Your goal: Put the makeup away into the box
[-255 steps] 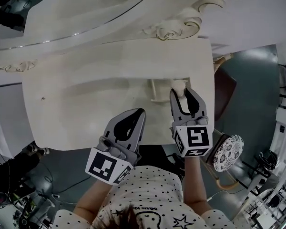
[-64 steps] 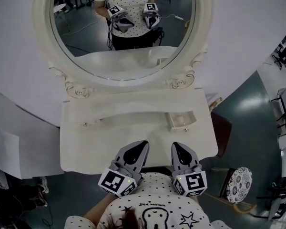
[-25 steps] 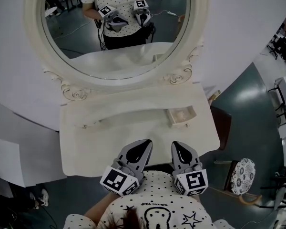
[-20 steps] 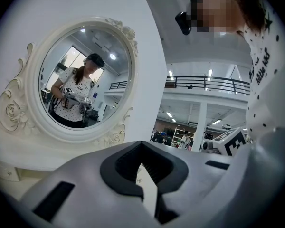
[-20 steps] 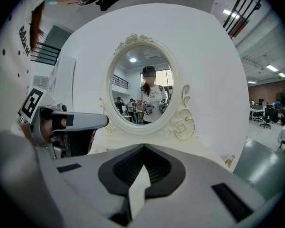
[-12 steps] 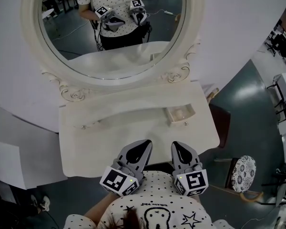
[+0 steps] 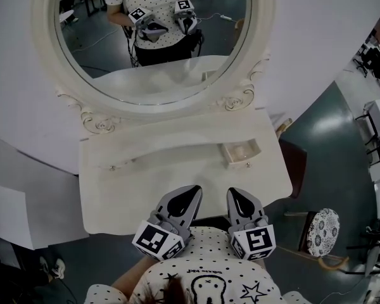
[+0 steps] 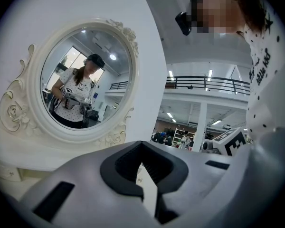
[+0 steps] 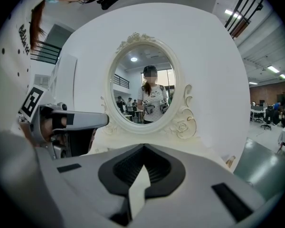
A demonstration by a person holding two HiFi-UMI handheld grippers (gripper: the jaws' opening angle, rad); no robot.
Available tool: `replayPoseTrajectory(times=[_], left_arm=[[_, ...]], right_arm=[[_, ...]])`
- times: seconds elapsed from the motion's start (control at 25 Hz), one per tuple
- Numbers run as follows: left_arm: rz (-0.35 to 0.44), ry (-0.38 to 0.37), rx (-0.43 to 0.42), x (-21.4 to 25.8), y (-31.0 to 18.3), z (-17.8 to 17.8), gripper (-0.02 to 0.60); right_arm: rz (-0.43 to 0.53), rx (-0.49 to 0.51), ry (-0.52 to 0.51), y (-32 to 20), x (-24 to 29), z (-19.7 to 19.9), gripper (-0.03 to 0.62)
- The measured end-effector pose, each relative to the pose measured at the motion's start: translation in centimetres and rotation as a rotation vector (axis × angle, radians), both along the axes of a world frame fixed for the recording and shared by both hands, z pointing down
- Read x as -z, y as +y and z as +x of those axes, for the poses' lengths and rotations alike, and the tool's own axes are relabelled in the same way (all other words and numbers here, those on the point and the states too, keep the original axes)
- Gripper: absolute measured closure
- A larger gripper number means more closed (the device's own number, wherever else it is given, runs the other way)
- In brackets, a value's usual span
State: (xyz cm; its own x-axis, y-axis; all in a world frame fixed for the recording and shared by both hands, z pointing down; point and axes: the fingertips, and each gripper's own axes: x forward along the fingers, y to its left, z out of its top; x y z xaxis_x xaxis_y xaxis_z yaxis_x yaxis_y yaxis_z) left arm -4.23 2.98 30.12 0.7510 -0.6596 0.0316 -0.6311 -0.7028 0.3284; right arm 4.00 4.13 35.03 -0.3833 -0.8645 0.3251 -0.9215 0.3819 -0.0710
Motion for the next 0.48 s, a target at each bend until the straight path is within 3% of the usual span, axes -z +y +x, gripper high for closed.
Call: replayPoseTrajectory(times=[0.48], left_arm=[[0.005, -0.002, 0.006, 0.01, -0.46, -0.41, 0.586]], right_arm=[[0.006, 0.013, 0.001, -0.58, 0.04, -0.56, 0.588]])
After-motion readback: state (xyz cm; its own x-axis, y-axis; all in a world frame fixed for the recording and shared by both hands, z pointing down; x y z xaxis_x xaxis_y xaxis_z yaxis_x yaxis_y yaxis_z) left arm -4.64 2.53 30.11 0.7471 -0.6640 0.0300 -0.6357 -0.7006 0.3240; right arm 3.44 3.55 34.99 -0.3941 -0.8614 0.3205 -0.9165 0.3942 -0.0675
